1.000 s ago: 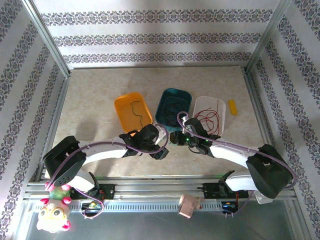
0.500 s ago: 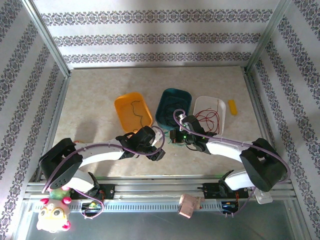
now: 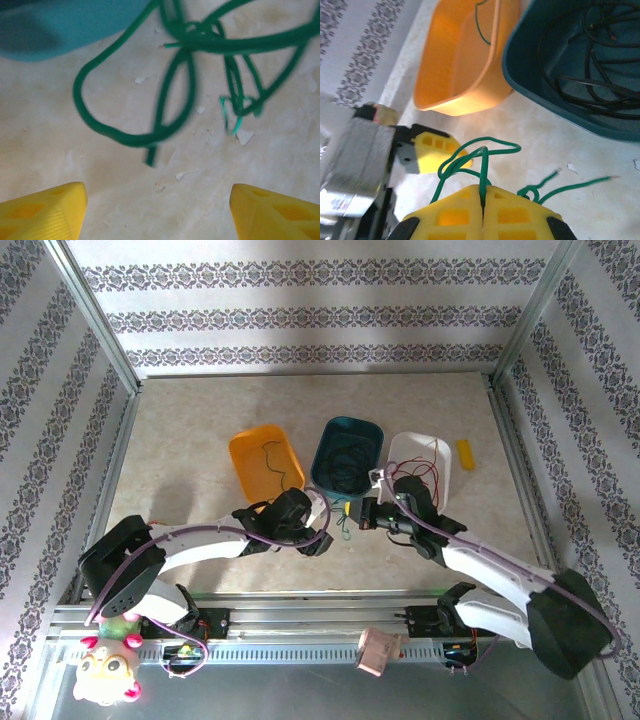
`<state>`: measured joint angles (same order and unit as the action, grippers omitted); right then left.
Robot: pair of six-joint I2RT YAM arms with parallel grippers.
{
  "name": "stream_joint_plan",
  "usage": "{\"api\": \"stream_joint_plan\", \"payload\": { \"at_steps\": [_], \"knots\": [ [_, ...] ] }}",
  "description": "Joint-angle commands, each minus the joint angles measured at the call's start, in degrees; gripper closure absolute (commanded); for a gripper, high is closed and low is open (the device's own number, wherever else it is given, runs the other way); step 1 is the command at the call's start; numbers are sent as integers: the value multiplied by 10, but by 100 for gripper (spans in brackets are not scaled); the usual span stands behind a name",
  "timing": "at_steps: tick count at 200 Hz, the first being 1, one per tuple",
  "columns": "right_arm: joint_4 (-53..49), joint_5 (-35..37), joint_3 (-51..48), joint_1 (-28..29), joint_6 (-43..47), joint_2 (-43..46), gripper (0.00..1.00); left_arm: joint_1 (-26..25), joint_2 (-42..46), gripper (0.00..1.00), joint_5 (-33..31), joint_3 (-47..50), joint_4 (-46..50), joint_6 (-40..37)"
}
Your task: Untangle the cables
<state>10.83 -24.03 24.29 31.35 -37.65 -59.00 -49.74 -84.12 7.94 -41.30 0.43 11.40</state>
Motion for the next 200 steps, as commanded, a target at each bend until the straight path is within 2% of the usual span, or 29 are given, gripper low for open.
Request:
{"api": "stream_joint_plan", "payload": {
  "at_steps": [1, 34, 76, 98, 114, 170, 192, 200],
  "knots": [
    [-1, -49, -25, -24, -36, 45, 100, 9, 9, 25, 43, -15, -47, 5],
    [4, -49, -40, -34, -65, 63, 100, 9, 4, 30, 125, -36, -48, 5],
    [19, -46, -39, -34, -81, 45, 100, 9, -20, 40, 172, -63, -65, 21],
    [33, -52, -37, -34, -90, 38, 100, 9, -48, 43, 177, -82, -71, 27],
    [38, -59, -34, -33, -94, 36, 100, 9, -64, 48, 155, -91, -75, 31],
    [49, -101, -29, -33, -108, 17, 100, 9, -76, 62, 127, -98, -138, 57],
    [48, -117, -28, -32, -110, 8, 100, 9, -77, 77, 123, -99, -142, 60],
    [49, -120, -27, -32, -110, 5, 100, 10, -76, 89, 124, -100, -142, 62]
  ]
}}
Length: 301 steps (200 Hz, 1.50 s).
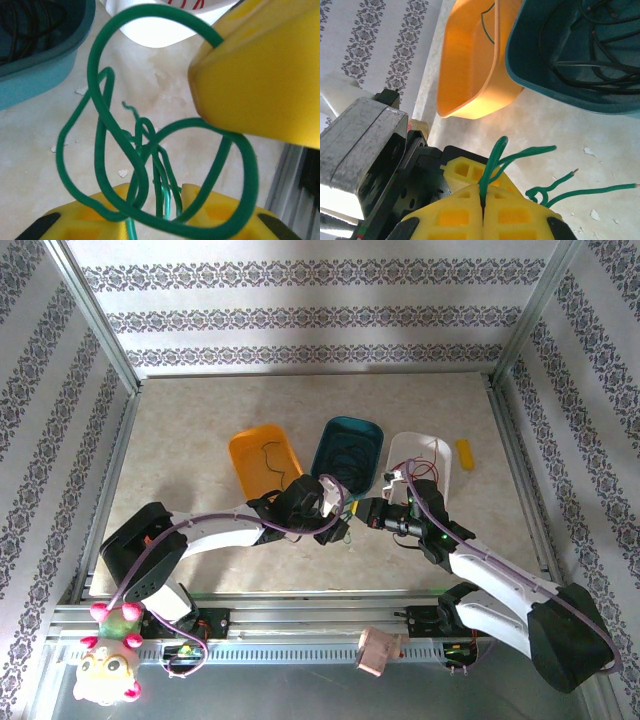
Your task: Untangle the cables
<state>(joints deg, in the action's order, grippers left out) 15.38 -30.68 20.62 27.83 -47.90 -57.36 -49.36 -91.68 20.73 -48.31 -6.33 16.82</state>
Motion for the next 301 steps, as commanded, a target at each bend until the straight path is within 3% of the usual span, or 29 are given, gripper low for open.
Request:
{"api": "stream_joint_plan", "payload": {
  "at_steps": [1, 9, 24, 33, 47, 67, 109, 136, 173, 242, 301],
  "knots": [
    [4, -53, 10, 3, -8, -11, 100, 6, -1, 90, -4, -30, -74, 7],
    [3, -55, 10, 3, -6, -13, 100, 6, 1, 100, -3, -30, -70, 9],
    [-7, -49, 12, 3, 0, -13, 100, 8, 9, 100, 1, -28, -64, 14],
    [-21, -36, 13, 3, 7, -13, 89, 12, 18, 100, 6, -21, -65, 21],
    [-32, -22, 11, 3, 12, -16, 63, 24, 31, 100, 21, -6, -81, 38],
    [-39, -13, 2, 0, 18, -26, 53, 50, 50, 100, 59, 22, -120, 77],
    [-22, -44, 1, 2, 37, -60, 49, 84, 76, 100, 127, 45, -153, 119],
    [-21, -56, 13, 6, 53, -87, 42, 96, 90, 100, 144, 51, -154, 128],
    [-2, -57, 9, -1, 52, -115, 41, 126, 117, 100, 146, 88, -189, 162],
    [-7, -64, -38, -43, 50, 0, 39, 141, 139, 100, 152, 111, -170, 151],
    [20, -100, -13, 0, 56, -17, 41, 141, 134, 100, 175, 99, -195, 164]
  ]
}}
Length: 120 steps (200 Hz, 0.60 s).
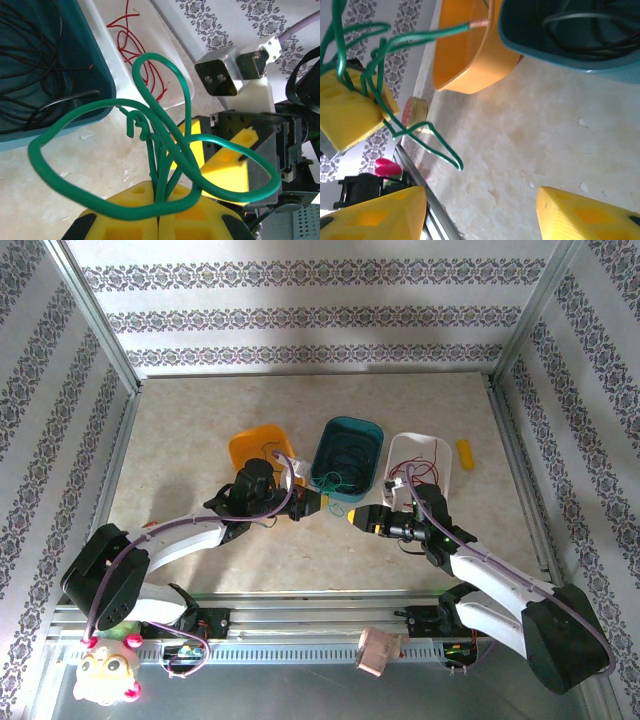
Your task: Untangle the cables
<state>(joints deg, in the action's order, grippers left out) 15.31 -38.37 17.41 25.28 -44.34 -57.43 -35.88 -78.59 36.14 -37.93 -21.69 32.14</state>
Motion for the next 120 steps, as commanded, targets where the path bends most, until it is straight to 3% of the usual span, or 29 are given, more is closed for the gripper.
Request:
{"api": "stream_joint_plan", "payload": {
  "at_steps": [1, 30, 52, 74, 93, 120],
  "knots": [
    [21, -23, 20, 26, 21, -18, 41, 6, 3, 100, 21, -5, -41, 11],
    [51, -9, 54, 46, 19, -70, 47, 6, 3, 100, 28, -4, -46, 17],
    [83, 5, 65, 47, 8, -101, 63, 6, 9, 100, 26, 3, -44, 17],
    [93, 26, 70, 47, 3, -114, 87, 6, 15, 100, 24, 12, -41, 18],
    [80, 59, 70, 47, 10, -111, 98, 6, 19, 100, 16, 18, -36, 19],
    [-6, 159, 73, 53, 43, -75, 100, 7, 29, 100, 9, 19, -24, 20]
  ]
}}
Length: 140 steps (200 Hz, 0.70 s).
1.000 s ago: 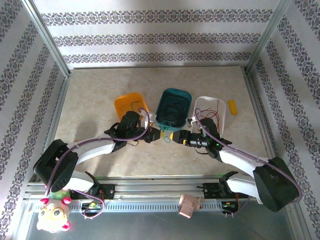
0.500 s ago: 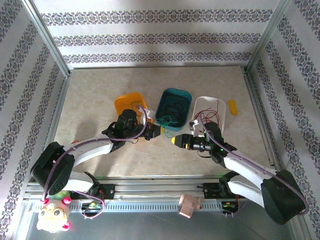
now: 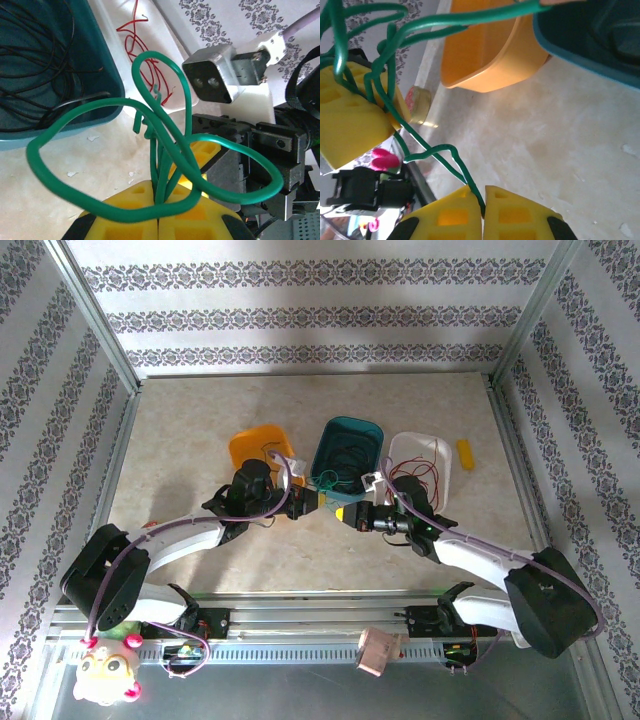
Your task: Untangle the cables
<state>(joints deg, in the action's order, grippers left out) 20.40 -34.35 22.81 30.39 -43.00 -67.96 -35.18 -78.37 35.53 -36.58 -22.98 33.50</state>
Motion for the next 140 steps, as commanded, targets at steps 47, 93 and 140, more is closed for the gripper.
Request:
{"api": "stream_joint_plan", "payload": {
  "at_steps": [47, 93, 140],
  "knots": [
    [-293, 367, 60, 33, 91, 119, 100, 12, 50, 100, 29, 5, 4, 12],
    [-433, 492, 85, 35, 105, 141, 100, 26, 77, 100, 34, 12, 22, 10],
    [-464, 530, 73, 14, 66, 183, 100, 39, 105, 100, -8, 32, 24, 10]
  ]
}}
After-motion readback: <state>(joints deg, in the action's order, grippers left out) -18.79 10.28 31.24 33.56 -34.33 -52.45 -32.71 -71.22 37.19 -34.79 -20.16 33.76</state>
